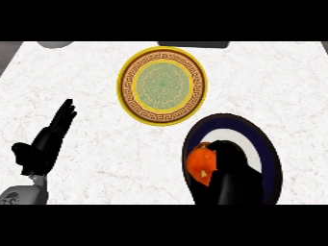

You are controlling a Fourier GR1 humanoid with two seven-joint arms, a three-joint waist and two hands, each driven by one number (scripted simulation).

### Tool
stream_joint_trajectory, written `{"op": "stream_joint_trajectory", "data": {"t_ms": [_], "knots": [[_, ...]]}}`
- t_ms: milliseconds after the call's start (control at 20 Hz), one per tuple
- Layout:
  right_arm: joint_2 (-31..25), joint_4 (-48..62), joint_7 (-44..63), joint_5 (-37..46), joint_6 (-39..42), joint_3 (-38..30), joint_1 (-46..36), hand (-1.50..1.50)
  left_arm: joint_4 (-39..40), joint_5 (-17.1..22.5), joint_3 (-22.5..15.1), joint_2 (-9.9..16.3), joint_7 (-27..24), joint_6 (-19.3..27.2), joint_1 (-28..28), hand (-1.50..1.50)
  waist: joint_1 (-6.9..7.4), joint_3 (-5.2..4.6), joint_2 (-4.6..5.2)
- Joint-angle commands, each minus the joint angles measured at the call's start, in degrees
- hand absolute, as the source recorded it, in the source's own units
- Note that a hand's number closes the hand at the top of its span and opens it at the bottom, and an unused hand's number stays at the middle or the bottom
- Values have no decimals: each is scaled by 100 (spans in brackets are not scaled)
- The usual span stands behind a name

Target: Pick the squash from the plate and place it in the plate

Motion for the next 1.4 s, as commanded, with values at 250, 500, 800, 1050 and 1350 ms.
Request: {"op": "stream_joint_trajectory", "data": {"t_ms": [250,500,800,1050,1350], "knots": [[370,1381,1007,-1813,-194,-1445,-2369,150,102,-66,-55,-18,-51,-38,-183,0,189,-4,23],[374,2691,839,-2508,-575,-2134,-3433,150,100,-86,-163,-125,36,-42,-230,0,318,-1,51],[375,3468,1006,-2593,-1679,-2837,-3796,-150,51,-62,-107,-101,114,-25,-376,0,334,8,49],[375,4193,1012,-3048,-2150,-3233,-4107,-150,179,-115,-197,-136,-11,-102,-354,0,390,7,72],[375,4283,726,-2823,-3514,-3494,-4321,-150,243,-75,-9,10,54,-78,-459,0,272,7,15]]}}
